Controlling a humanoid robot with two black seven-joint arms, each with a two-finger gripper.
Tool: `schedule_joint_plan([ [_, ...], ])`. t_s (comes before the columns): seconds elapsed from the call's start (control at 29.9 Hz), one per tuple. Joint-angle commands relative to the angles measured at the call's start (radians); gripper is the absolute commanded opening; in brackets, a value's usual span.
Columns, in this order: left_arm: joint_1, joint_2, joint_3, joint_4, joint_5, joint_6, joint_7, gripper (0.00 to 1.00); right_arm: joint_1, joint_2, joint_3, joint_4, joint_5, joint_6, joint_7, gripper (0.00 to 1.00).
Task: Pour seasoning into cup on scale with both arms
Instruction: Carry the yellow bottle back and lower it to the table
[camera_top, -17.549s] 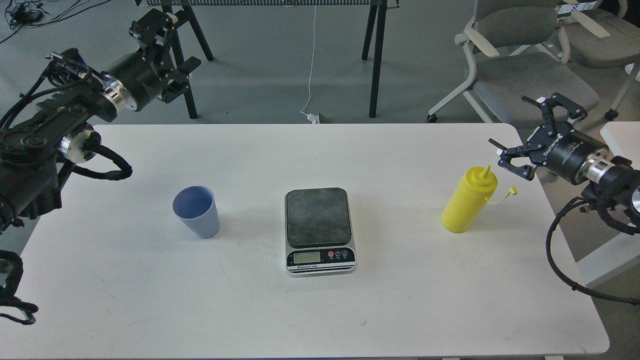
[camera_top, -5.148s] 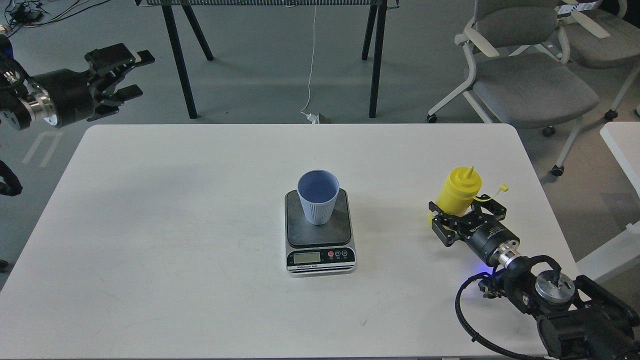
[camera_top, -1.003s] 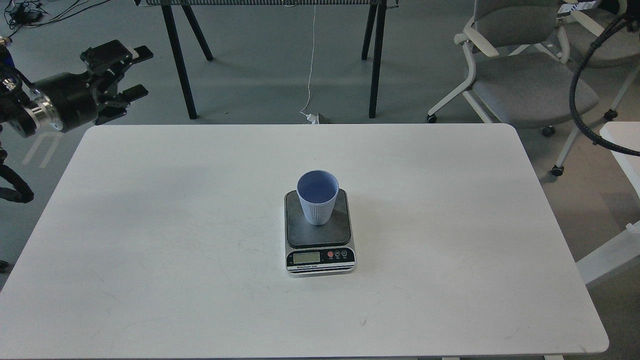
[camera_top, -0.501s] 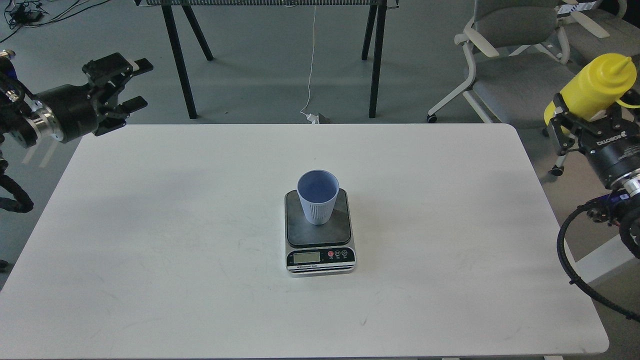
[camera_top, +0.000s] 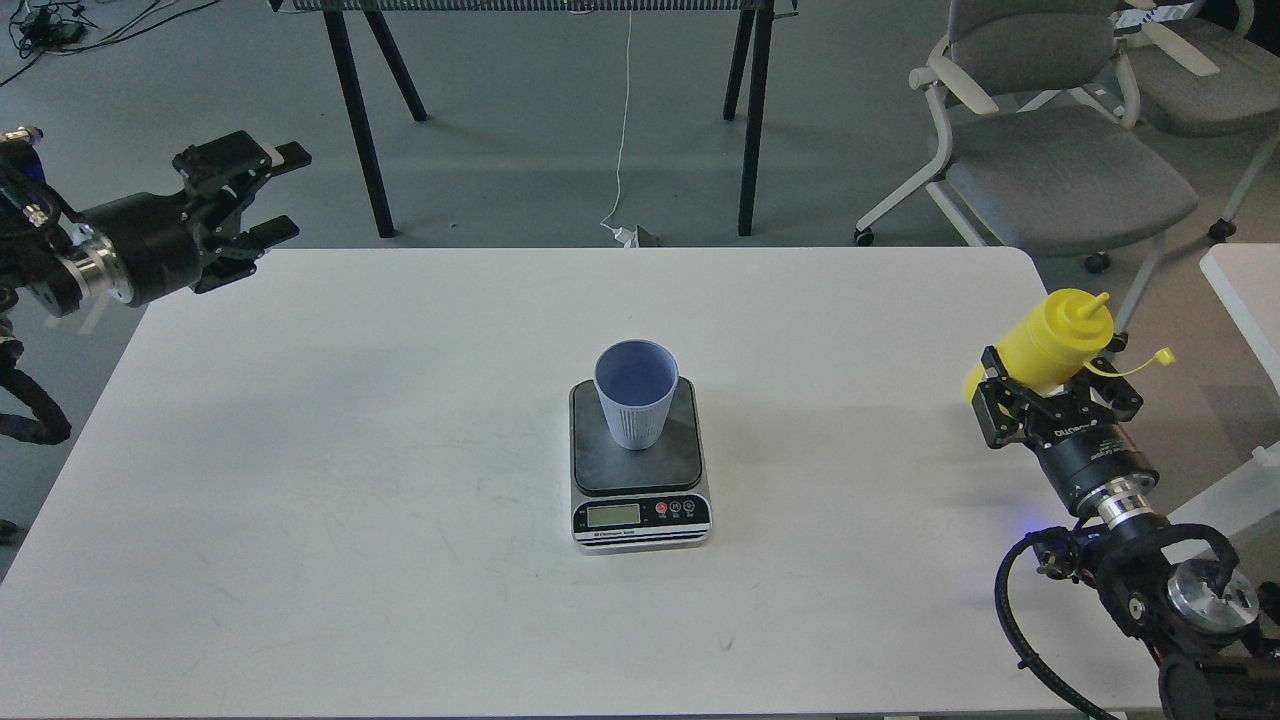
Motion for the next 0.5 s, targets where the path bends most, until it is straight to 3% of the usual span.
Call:
schedule_joint_plan([
  [0.0,0.003,0.000,-0.001,0.000,0.000,0.000,0.000,0.99,0.001,0.006,-0.048,-0.010,-0.003,0.000,0.001,0.03],
  [0.47,0.003,0.005,-0.005,0.000,-0.002,0.000,0.000,0.99,0.010,0.037,-0.063,-0.025,-0.008,0.000,0.001,0.09],
])
